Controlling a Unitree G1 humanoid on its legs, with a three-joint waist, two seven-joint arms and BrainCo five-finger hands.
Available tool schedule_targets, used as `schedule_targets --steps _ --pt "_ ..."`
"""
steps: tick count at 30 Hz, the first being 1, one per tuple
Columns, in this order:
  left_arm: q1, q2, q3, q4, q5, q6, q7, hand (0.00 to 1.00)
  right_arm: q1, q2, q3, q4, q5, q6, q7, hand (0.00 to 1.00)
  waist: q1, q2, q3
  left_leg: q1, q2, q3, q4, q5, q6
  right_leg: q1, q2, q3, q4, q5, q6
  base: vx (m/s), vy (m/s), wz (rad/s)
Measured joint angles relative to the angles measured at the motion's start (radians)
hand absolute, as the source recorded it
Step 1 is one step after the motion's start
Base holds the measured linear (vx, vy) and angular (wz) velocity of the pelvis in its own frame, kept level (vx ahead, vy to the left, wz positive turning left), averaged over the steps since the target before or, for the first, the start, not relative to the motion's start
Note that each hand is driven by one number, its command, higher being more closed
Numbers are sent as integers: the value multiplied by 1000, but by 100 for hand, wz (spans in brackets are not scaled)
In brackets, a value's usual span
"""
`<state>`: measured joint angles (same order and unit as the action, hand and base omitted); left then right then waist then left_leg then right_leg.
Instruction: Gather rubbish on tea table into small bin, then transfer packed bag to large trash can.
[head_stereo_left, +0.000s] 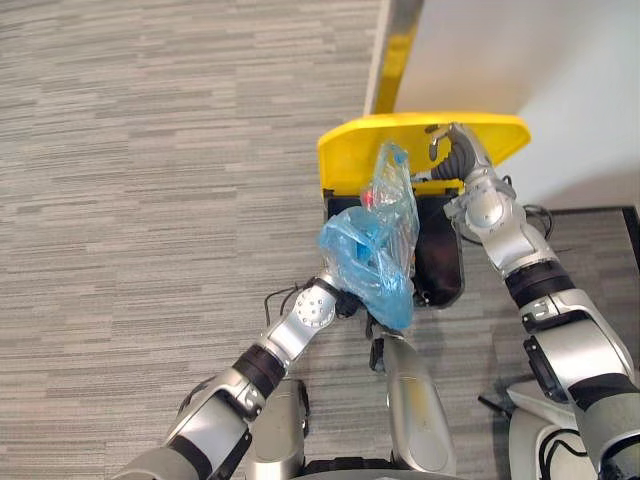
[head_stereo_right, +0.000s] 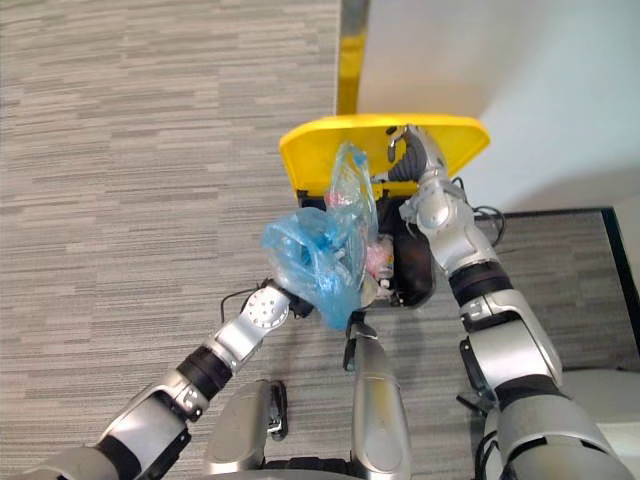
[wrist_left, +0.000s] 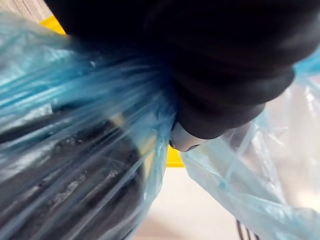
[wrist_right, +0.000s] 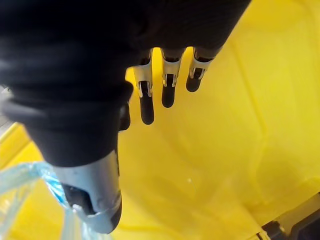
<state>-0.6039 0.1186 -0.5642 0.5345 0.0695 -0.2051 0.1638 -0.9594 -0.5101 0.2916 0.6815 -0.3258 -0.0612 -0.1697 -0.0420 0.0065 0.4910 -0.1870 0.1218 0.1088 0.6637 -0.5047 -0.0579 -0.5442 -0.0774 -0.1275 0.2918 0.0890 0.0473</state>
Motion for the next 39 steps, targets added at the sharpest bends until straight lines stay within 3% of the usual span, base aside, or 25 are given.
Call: schedule_targets --steps 6,10,18,19,27,39 --pt "-139 1 18 154 21 17 19 100 -42 -51 -3 -7 2 0 -3 0 -27 -3 23 -86 10 25 56 -23 3 -77 12 21 -5 28 -9 -50 20 -18" --pt "-239 2 27 282 21 35 20 100 -46 -76 -4 -138 15 -1 -8 0 -35 -4 37 -190 39 31 134 -54 -5 -172 35 25 25 33 -9 -12 -25 -14" --pt "-293 -12 86 325 57 49 16 100 21 -51 -3 -419 24 -13 -27 0 -32 -4 38 -326 85 44 243 -101 -10 -300 67 29 74 33 -9 4 -44 -13" --pt "-293 -14 92 325 61 50 16 0 29 -46 -2 -435 24 -14 -27 0 -31 -4 38 -332 90 44 249 -106 -12 -305 70 28 76 32 -9 27 -47 -8" --pt "-348 -28 115 325 125 82 13 0 60 -19 -1 -573 43 -41 -32 0 -28 -4 38 -431 128 35 317 -129 -20 -396 78 6 128 19 -19 33 -50 0" --pt "-342 -38 140 293 142 86 12 0 94 34 23 -589 43 -42 -31 0 -28 -5 36 -393 134 39 314 -129 -20 -357 78 2 128 17 -23 18 -24 1"
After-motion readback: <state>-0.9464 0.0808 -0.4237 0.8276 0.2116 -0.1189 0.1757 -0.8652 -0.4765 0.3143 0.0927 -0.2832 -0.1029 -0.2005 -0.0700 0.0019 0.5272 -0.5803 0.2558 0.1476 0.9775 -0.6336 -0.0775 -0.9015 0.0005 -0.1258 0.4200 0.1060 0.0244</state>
